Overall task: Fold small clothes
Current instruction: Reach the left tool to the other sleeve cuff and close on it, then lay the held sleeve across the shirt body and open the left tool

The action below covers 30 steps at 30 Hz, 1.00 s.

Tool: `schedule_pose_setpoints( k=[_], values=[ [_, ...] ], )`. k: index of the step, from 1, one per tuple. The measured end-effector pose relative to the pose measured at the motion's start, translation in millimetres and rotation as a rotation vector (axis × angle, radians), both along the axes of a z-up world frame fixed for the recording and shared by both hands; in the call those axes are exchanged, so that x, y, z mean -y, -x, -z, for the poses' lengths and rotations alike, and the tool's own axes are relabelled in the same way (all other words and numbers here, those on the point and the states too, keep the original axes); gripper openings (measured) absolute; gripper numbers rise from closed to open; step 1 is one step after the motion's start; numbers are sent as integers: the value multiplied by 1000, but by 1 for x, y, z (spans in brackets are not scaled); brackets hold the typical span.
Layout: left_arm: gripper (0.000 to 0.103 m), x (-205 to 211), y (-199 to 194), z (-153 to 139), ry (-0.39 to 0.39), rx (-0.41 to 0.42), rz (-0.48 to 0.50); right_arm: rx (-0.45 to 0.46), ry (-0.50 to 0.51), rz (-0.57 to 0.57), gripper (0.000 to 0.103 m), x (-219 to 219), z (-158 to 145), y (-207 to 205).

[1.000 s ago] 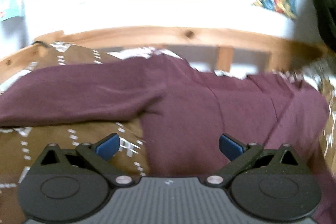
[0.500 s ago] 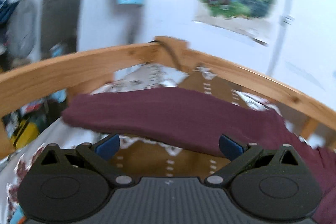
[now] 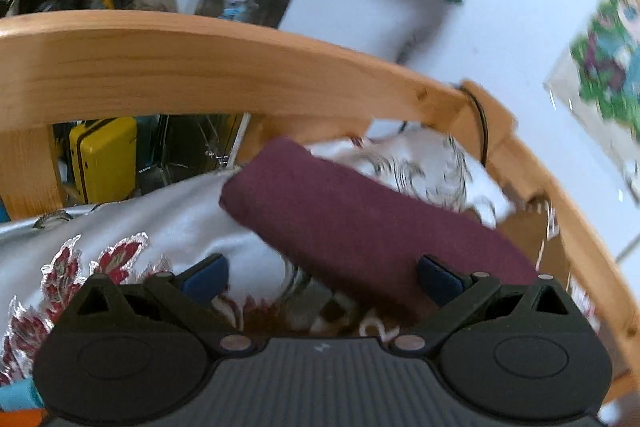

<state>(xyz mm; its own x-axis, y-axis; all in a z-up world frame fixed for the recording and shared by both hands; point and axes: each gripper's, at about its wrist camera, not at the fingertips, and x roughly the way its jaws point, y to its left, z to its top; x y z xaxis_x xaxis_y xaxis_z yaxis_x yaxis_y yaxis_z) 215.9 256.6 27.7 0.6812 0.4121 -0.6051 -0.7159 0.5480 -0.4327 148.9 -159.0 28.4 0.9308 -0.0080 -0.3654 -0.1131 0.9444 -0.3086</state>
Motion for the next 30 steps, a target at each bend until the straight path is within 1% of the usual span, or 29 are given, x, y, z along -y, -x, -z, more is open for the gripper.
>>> schedule_pose_setpoints(
  k=[2,4,5,6,7,8,9,10,12,13,15,17,20,23,25,26,27,30],
  values=[
    [96,-1,2,0,-8,33,-23,-13,-1,0,102,1,4,-2],
    [83,0,4,0,-18,46,-47,-25,-1,0,102,1,8,-4],
    [80,-1,4,1,-20,48,-58,-31,-2,1,102,2,10,-5],
    [71,-2,3,2,-21,52,-76,-37,-3,2,102,3,12,-5],
    [60,-4,3,2,-20,57,-91,-42,-4,2,102,3,13,-6],
    [52,-5,2,3,-15,63,-110,-46,-4,3,102,4,15,-7],
    [39,-8,4,3,-8,69,-126,-48,-3,5,102,5,16,-7],
    [27,-9,5,5,3,77,-149,-50,-3,8,102,6,17,-8],
    [17,-12,8,6,17,90,-180,-53,-5,16,102,8,18,-9],
    [12,-11,9,7,11,93,-185,-55,-6,20,102,10,18,-9],
    [5,-5,8,5,-29,83,-178,-60,-8,29,102,13,19,-9],
    [4,1,7,1,-66,83,-172,-65,-11,39,102,16,19,-10],
    [4,9,8,-8,-120,131,-147,-68,-12,47,102,18,19,-9],
    [3,24,7,-20,-201,206,-76,-63,-7,43,102,18,18,-7],
    [3,38,9,-32,-268,276,-19,-55,2,40,102,19,16,-4],
    [3,44,9,-37,-293,308,16,-50,7,38,102,20,15,-2],
    [3,53,8,-44,-320,351,89,-46,10,39,102,21,14,-1],
    [3,80,6,-54,-360,441,275,-27,18,38,102,27,10,4]
  ],
)
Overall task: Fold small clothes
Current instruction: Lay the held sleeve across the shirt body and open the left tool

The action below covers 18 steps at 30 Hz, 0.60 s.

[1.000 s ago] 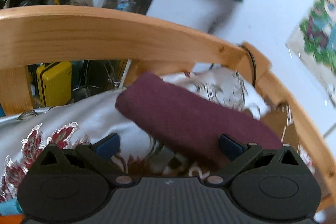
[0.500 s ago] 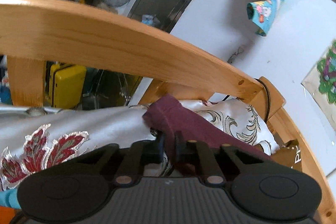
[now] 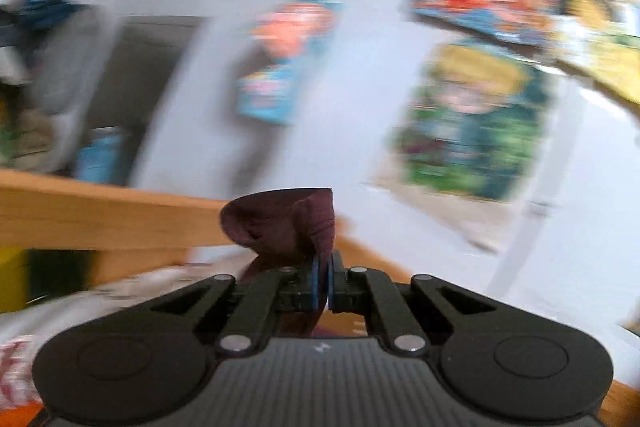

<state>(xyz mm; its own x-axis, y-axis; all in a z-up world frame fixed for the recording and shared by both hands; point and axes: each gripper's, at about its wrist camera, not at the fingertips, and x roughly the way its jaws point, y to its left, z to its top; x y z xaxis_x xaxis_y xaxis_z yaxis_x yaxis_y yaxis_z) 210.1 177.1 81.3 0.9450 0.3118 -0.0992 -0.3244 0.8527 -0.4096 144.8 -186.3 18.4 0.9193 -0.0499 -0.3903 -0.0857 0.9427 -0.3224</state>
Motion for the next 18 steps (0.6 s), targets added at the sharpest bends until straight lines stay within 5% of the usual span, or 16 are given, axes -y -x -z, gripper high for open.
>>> schedule_pose_setpoints(
  k=[4,8,13,18],
  values=[
    [3,48,1,-2,-126,40,197,7,7,22,102,13,-2,6],
    [3,97,5,5,-173,34,429,4,6,55,102,31,-1,12],
    [3,148,10,33,-107,-99,733,-16,6,97,102,53,7,17],
    [3,187,19,68,-160,-225,903,-47,8,136,102,68,19,20]
  ],
)
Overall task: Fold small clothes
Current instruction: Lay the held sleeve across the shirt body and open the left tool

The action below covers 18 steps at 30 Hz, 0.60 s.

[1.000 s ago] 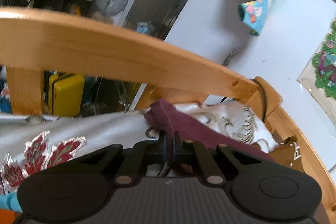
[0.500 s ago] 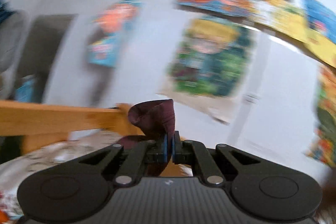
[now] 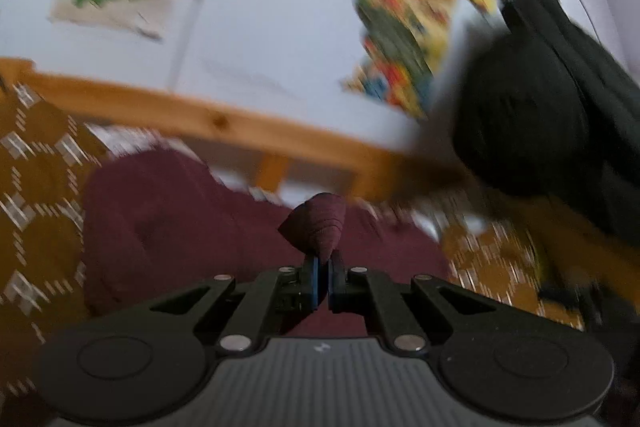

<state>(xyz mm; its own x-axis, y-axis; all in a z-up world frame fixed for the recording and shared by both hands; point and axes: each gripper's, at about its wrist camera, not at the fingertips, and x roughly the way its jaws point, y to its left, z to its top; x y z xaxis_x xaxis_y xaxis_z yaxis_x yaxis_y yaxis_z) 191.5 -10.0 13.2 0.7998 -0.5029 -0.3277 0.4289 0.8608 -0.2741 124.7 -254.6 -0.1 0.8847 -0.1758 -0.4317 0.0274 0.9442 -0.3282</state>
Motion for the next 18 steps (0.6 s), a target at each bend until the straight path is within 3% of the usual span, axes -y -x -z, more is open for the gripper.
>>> schedule_pose_setpoints(
  k=[7,13,14,16,18],
  values=[
    [3,15,13,26,-42,-62,126,-34,-36,38,102,13,10,-6],
    [7,15,9,30,-47,-119,192,-65,-171,53,102,28,13,-20],
    [13,16,8,31,-49,-130,199,-67,-192,49,102,29,12,-21],
    [56,14,8,31,-49,-143,211,-67,-228,44,102,32,11,-25],
    [75,10,12,28,-41,-112,199,-66,-266,39,102,34,9,-28]
  ],
)
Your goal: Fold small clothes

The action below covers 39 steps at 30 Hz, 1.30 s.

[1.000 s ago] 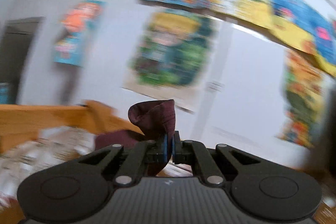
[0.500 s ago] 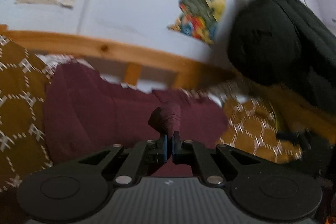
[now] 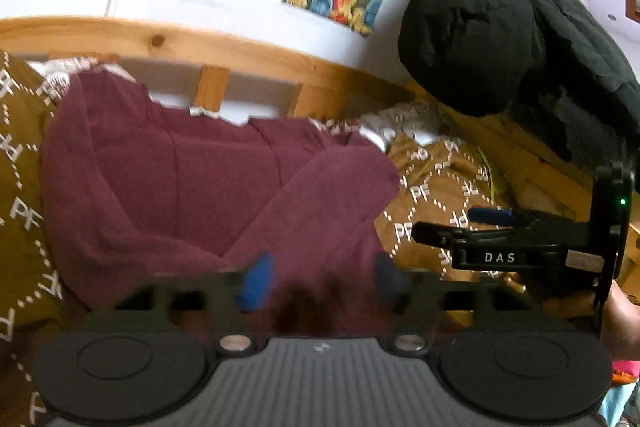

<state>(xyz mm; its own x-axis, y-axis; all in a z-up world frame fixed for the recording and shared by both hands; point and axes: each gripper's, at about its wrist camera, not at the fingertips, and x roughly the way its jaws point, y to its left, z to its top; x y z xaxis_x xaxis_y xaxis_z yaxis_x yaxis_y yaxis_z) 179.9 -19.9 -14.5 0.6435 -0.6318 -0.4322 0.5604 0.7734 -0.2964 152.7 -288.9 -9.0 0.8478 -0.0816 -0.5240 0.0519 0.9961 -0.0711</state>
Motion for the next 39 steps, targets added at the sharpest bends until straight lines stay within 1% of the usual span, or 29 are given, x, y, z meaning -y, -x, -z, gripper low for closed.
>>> schedule_pose_setpoints(
  k=[2,4,6,7,10,12,13,14,16,17,18,19,20,21,22,24,25,27,28,31,33,35,39],
  values=[
    [79,-4,1,-4,2,26,-4,-1,-52,-13,102,3,-2,-3],
    [87,-7,-2,-9,-5,41,-23,-4,-115,-34,102,6,-3,-5],
    [90,-13,-7,-10,-16,60,-79,-15,-191,-69,102,6,-2,-8],
    [92,-16,-10,-12,-27,65,-108,-21,-212,-88,102,4,-1,-9],
    [95,-29,-25,-14,-73,81,-238,-47,-225,-198,99,-13,5,-13],
    [97,-42,-37,-15,-98,77,-336,-82,-216,-281,91,-28,10,-16],
    [97,-49,-44,-16,-114,71,-386,-105,-211,-320,88,-37,14,-17],
    [97,-54,-49,-15,-128,63,-417,-125,-209,-350,84,-43,18,-17],
    [98,-67,-60,-16,-187,73,-540,-164,-195,-404,77,-55,27,-14],
    [99,-71,-63,-16,-205,79,-577,-176,-184,-423,68,-60,30,-13],
    [101,-77,-67,-17,-221,85,-616,-193,-173,-445,55,-65,33,-12],
    [102,-83,-71,-17,-226,84,-641,-208,-158,-458,48,-70,35,-11],
    [102,-86,-73,-18,-228,78,-657,-222,-139,-467,34,-74,37,-10],
    [102,-91,-76,-18,-223,66,-676,-232,-128,-472,25,-77,39,-10],
    [102,-95,-79,-18,-218,54,-687,-237,-125,-474,22,-77,42,-10],
    [102,-101,-84,-17,-208,17,-704,-243,-108,-471,8,-80,45,-8],
    [102,-104,-86,-16,-205,2,-712,-238,-97,-471,4,-80,45,-7],
    [102,-108,-88,-15,-199,-24,-722,-209,-83,-464,2,-78,41,-5],
    [102,-109,-89,-14,-197,-27,-723,-178,-80,-458,2,-75,35,-4],
    [102,-111,-89,-15,-196,-20,-729,-85,-62,-418,1,-61,13,-1],
    [102,-112,-89,-16,-195,-14,-727,-37,-21,-377,1,-50,1,1],
    [102,-112,-88,-17,-192,-13,-724,-26,9,-316,1,-36,-2,1],
    [102,-110,-88,-17,-188,-10,-702,-77,-5,-186,2,-4,9,1]
  ],
)
